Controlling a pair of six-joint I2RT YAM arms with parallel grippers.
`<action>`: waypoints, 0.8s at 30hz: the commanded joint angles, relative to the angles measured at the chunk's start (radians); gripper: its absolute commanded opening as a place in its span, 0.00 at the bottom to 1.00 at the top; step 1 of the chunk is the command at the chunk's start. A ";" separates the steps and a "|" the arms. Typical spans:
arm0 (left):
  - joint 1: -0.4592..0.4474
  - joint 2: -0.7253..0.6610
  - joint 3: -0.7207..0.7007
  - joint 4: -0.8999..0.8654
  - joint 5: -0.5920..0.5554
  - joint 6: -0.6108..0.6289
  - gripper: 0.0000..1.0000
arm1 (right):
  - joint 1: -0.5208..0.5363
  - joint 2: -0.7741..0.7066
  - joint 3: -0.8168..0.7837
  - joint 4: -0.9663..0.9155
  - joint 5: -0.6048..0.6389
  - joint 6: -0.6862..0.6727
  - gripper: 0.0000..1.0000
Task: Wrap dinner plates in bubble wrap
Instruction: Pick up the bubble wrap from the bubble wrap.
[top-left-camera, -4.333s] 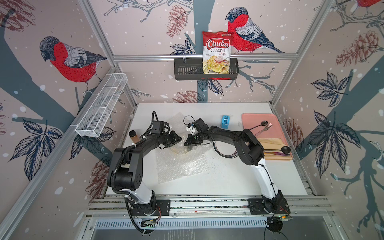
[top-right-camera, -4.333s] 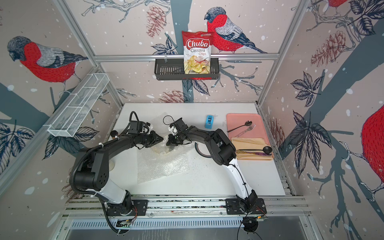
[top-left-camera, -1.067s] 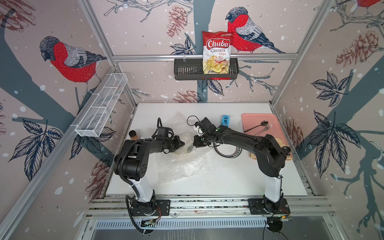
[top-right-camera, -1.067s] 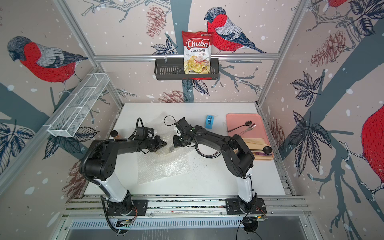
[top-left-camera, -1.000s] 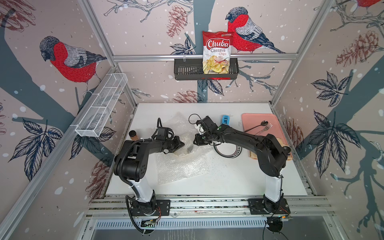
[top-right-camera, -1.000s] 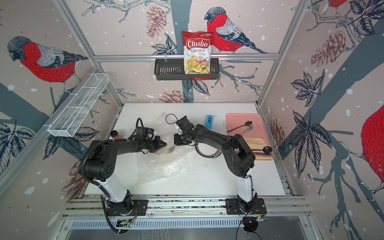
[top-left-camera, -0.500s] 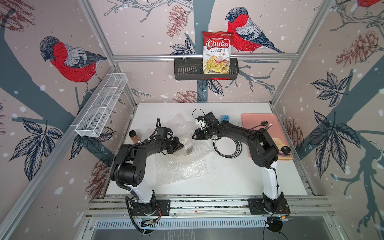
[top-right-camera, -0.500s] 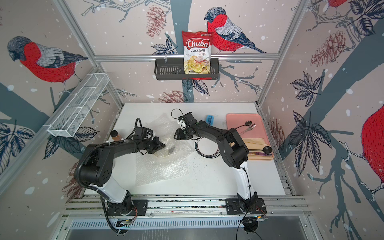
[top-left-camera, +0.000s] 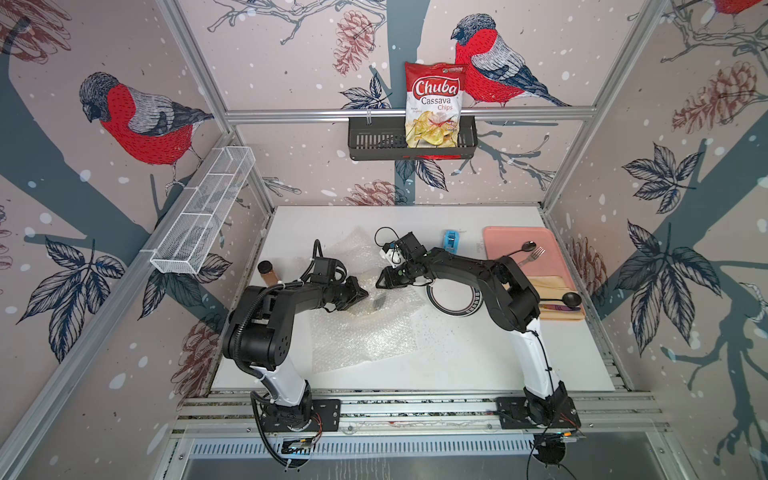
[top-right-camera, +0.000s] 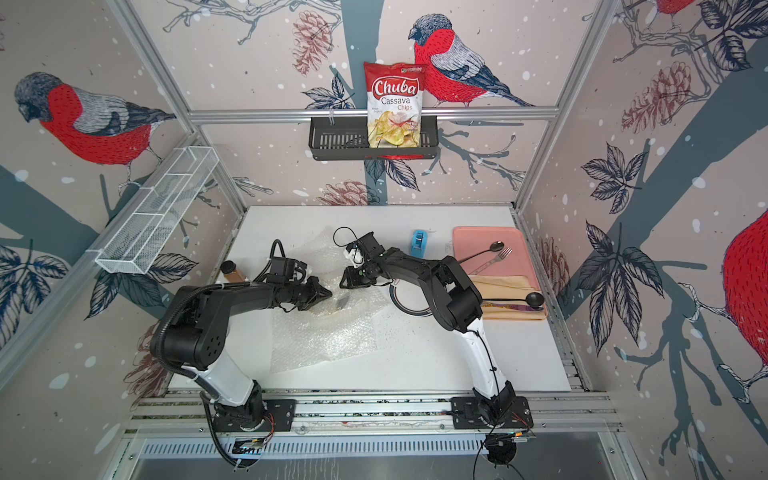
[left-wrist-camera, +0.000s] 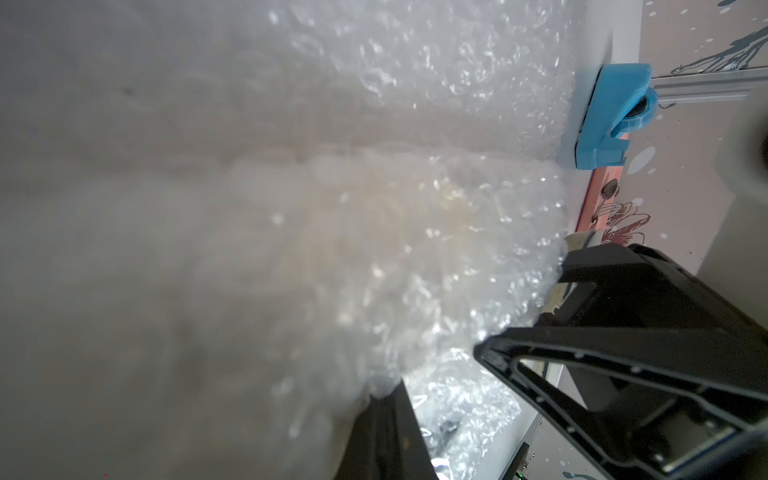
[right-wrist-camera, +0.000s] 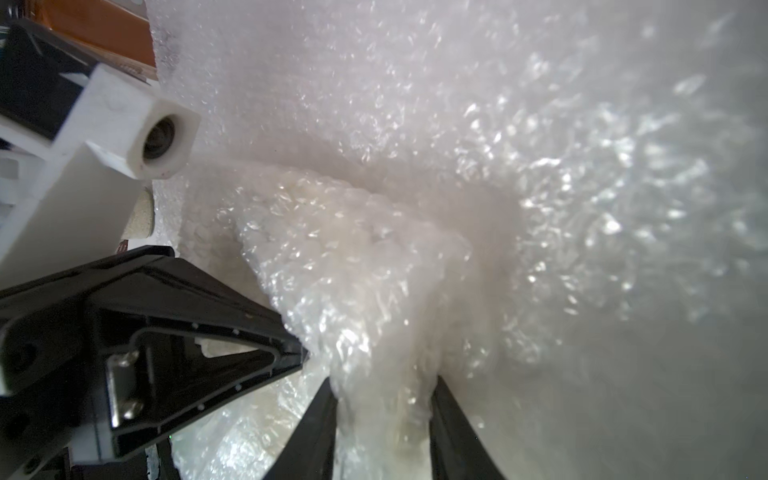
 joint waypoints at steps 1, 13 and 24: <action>0.000 0.008 -0.008 -0.052 -0.032 0.008 0.04 | 0.004 0.007 -0.014 0.044 -0.073 0.029 0.30; 0.019 -0.069 0.004 -0.069 0.017 0.007 0.10 | -0.017 -0.027 -0.035 0.107 -0.147 0.080 0.04; 0.191 -0.279 -0.001 -0.108 0.123 -0.031 0.19 | -0.035 -0.098 -0.104 0.201 -0.162 0.129 0.00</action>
